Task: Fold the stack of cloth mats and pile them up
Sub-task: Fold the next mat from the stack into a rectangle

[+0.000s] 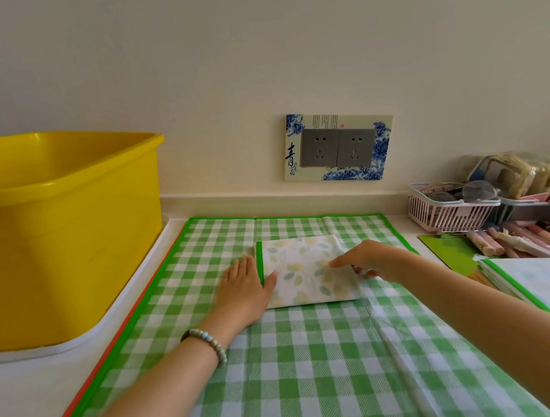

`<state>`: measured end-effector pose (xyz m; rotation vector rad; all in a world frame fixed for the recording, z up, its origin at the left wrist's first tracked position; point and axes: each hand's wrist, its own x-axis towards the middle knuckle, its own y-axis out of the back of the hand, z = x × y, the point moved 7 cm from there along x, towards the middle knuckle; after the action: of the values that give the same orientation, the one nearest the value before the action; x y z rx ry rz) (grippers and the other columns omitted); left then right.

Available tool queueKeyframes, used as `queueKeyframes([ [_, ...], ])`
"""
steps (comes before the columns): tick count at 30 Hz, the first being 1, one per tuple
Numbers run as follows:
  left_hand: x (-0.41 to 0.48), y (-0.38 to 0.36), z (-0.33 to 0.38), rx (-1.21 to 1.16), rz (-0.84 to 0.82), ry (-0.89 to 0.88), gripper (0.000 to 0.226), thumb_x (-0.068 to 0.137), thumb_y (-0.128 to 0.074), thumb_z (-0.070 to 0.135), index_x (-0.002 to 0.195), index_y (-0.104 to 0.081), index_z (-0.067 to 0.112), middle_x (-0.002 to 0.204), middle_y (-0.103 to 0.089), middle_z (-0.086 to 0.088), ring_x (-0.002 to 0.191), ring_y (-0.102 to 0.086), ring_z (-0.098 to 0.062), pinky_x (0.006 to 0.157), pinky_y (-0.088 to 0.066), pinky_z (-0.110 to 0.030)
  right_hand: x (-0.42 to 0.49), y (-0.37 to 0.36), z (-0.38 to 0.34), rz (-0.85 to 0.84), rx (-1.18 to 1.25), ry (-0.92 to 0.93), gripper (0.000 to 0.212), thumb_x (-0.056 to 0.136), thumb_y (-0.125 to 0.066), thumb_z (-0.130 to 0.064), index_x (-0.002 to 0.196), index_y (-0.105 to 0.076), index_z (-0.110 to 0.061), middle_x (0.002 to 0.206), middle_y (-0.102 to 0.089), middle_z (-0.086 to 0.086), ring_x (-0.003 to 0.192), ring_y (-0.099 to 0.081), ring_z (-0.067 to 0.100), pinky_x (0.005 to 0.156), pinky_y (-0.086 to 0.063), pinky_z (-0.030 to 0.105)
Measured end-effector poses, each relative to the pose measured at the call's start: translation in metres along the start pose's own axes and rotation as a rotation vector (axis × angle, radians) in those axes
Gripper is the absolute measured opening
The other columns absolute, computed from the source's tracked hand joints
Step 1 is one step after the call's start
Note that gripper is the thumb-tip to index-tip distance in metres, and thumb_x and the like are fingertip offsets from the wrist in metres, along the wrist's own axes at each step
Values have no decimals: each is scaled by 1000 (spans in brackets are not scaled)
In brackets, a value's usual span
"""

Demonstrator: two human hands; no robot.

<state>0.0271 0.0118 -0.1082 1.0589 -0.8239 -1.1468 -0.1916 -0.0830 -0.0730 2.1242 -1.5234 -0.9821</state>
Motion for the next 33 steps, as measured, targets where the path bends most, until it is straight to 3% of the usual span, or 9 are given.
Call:
queueKeyframes([
  [3, -1, 2, 0, -27, 20, -2, 71, 98, -11, 53, 150, 4, 7, 159, 5, -7, 146, 3, -19, 117, 2, -34, -4, -5, -3, -17, 171, -17, 37, 74, -78, -28, 95, -59, -4, 84, -57, 9, 78, -55, 23, 73, -48, 29],
  [6, -2, 3, 0, -66, 40, -15, 68, 99, -10, 51, 151, 1, 9, 160, 2, -5, 146, 0, -18, 118, 0, -33, -13, -12, -10, -81, 365, 22, 36, 83, -70, -17, 113, -55, -3, 104, -65, 11, 93, -65, 26, 84, -54, 38],
  [11, -8, 11, 7, -259, 82, -95, 59, 100, -13, 47, 152, -12, 18, 159, -11, 3, 145, -8, -14, 118, -9, -34, -35, -19, -25, -165, 515, 169, 36, 89, -60, -9, 122, -46, -16, 111, -62, 9, 93, -65, 25, 69, -58, 36],
  [16, -20, 33, 30, -986, 54, -19, 55, 97, -37, 49, 143, -37, 18, 143, -46, -4, 125, -48, -19, 100, -42, -34, -61, 14, -33, -107, 553, 323, 41, 89, -60, -8, 125, -46, -21, 110, -63, 7, 91, -66, 23, 63, -59, 35],
  [20, -34, 38, 78, -1665, -351, 118, 46, 91, -49, 49, 113, -64, 12, 110, -69, -13, 89, -70, -24, 65, -57, -33, -85, 59, -27, -101, 617, 390, 36, 89, -60, -8, 121, -54, -23, 111, -67, 7, 93, -68, 26, 65, -59, 37],
  [21, -34, 41, 87, -1694, -358, 107, 45, 91, -51, 47, 113, -64, 11, 109, -70, -12, 87, -71, -23, 62, -58, -32, -91, 70, -23, -101, 627, 401, 35, 88, -60, -8, 120, -55, -22, 109, -69, 6, 91, -69, 25, 64, -58, 35],
  [24, -34, 50, 120, -1724, -291, 43, 35, 90, -57, 36, 113, -63, 11, 114, -67, -8, 103, -64, -22, 86, -52, -33, -106, 110, -3, -69, 629, 411, 31, 87, -61, -9, 115, -58, -23, 101, -72, 3, 84, -71, 21, 59, -57, 31],
  [28, -40, 50, 175, -1726, -342, -17, 16, 88, -61, 24, 96, -65, 10, 76, -70, 0, 59, -66, -8, 48, -52, -18, -121, 164, 33, 20, 533, 352, 29, 85, -65, -17, 112, -61, -27, 98, -73, 1, 82, -72, 22, 56, -56, 30],
  [33, -44, 32, 242, -1686, -470, -74, 21, 89, -61, 20, 107, -64, 9, 95, -68, -5, 70, -69, -13, 52, -54, -20, -131, 222, 83, 112, 503, 235, 32, 80, -69, -15, 111, -62, -21, 104, -70, 8, 82, -71, 26, 57, -57, 33],
])
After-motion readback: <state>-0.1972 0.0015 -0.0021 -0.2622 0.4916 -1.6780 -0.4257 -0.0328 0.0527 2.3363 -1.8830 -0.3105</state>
